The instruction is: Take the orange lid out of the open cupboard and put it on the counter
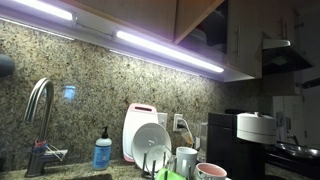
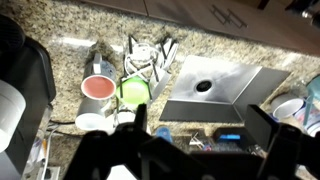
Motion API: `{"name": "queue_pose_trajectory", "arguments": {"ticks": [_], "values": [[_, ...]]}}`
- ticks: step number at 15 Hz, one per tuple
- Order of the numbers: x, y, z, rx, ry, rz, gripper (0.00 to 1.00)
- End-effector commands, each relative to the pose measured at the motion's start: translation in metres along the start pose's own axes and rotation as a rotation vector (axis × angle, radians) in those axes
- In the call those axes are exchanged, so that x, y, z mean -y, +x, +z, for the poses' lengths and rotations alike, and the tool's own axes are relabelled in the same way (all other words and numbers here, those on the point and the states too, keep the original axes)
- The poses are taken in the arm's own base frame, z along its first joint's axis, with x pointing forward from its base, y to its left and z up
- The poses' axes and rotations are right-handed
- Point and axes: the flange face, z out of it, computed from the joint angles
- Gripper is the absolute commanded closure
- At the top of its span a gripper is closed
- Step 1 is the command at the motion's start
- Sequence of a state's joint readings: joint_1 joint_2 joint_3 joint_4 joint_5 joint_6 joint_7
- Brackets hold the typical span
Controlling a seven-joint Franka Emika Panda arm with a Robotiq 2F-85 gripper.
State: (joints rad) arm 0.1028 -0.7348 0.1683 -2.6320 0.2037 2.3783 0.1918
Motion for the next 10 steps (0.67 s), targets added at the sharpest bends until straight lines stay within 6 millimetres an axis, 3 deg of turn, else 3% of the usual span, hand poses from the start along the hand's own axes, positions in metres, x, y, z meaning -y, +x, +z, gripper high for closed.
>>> {"name": "queue_pose_trajectory", "arguments": {"ticks": [1,6,7,10], "values": [[0.007,0.034,-0.001,-0.117,-0.054,0.146,0.0],[-0.002,0.061,-0.004,-0.204,-0.11,0.339,0.0],[0.0,0.047,-0.004,-0.192,-0.099,0.292,0.0],[-0.004,0.054,-0.003,-0.195,-0.103,0.317,0.0]]}}
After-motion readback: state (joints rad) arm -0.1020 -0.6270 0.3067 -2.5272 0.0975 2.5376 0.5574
